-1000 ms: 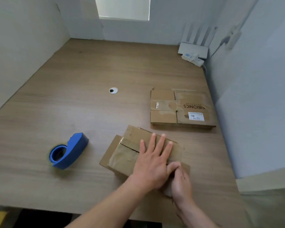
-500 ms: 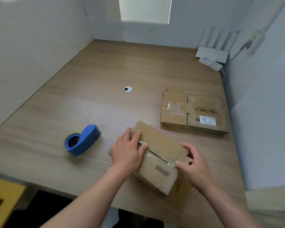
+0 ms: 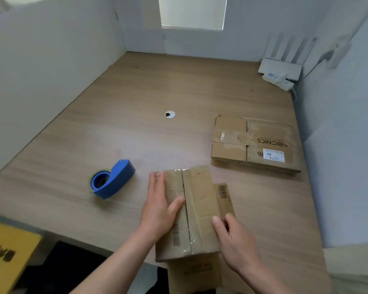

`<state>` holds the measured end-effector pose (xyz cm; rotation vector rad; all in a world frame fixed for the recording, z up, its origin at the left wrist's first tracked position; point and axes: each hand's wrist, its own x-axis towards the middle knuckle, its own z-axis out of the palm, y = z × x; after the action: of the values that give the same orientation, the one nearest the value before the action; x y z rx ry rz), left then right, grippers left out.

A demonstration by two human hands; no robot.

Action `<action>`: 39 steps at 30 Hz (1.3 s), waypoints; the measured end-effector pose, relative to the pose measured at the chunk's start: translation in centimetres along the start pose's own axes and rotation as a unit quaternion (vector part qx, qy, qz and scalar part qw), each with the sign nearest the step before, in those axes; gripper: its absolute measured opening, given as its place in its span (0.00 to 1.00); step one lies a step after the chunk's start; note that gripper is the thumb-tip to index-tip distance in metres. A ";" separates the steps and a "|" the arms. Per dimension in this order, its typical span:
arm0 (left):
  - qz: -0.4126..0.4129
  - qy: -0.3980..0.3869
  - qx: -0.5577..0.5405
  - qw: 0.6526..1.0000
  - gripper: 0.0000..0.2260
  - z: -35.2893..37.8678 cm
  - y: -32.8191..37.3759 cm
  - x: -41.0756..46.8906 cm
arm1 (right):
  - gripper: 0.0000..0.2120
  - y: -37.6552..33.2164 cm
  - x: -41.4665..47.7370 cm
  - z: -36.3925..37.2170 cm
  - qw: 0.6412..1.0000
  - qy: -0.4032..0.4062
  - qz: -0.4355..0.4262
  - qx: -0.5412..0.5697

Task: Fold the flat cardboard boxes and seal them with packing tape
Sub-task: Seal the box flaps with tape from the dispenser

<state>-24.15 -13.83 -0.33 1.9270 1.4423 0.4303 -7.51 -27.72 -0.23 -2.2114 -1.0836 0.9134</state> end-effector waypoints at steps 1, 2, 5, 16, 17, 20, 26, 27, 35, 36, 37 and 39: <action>0.018 -0.010 0.002 1.000 0.38 -0.3 -0.1 0.9 | 0.21 -0.6 0.2 0.3 1.000 0.000 0.001 0.010; 0.028 -0.025 -0.001 0.999 0.36 -0.7 -0.2 1.9 | 0.20 -1.1 0.5 0.5 1.000 0.004 0.008 0.018; 0.080 -0.072 -0.032 0.994 0.27 -2.4 -0.1 4.1 | 0.18 -2.3 1.7 1.4 0.999 0.020 0.028 0.033; -0.126 0.039 0.255 0.958 0.26 -10.6 -14.9 7.7 | 0.24 -7.9 2.1 2.1 0.971 0.175 -0.147 -0.073; -0.126 0.026 0.261 0.957 0.25 -10.6 -15.4 8.1 | 0.23 -8.6 2.4 2.5 0.967 0.176 -0.163 -0.084; -0.121 -0.022 0.275 0.953 0.21 -10.5 -16.6 9.4 | 0.24 -9.2 2.9 3.9 0.965 0.173 -0.168 -0.102; -0.132 -0.079 0.264 0.952 0.12 -10.0 -19.3 10.6 | 0.21 -10.2 2.1 5.0 0.963 0.202 -0.145 -0.103; -0.124 -0.077 0.257 0.956 0.12 -10.3 -19.2 10.7 | 0.19 -10.4 2.1 5.0 0.962 0.208 -0.149 -0.100; 0.122 -0.112 0.218 0.962 0.07 -16.1 -13.4 12.5 | 0.18 -14.9 6.6 2.3 0.981 0.117 -0.152 0.014; 0.154 -0.117 0.213 0.958 0.06 -17.0 -12.2 12.7 | 0.20 -15.5 7.2 2.0 0.986 0.091 -0.139 0.028; 0.179 -0.126 0.210 0.953 0.05 -17.9 -10.9 12.7 | 0.23 -15.9 7.8 1.7 0.989 0.066 -0.129 0.042; 0.225 -0.141 0.200 0.943 0.02 -19.4 -8.6 12.8 | 0.28 -16.7 8.6 1.1 0.990 0.029 -0.125 0.066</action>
<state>-38.06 5.69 5.87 2.5383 0.9471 0.0484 -12.43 -11.27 7.49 -1.9310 -1.2042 0.7843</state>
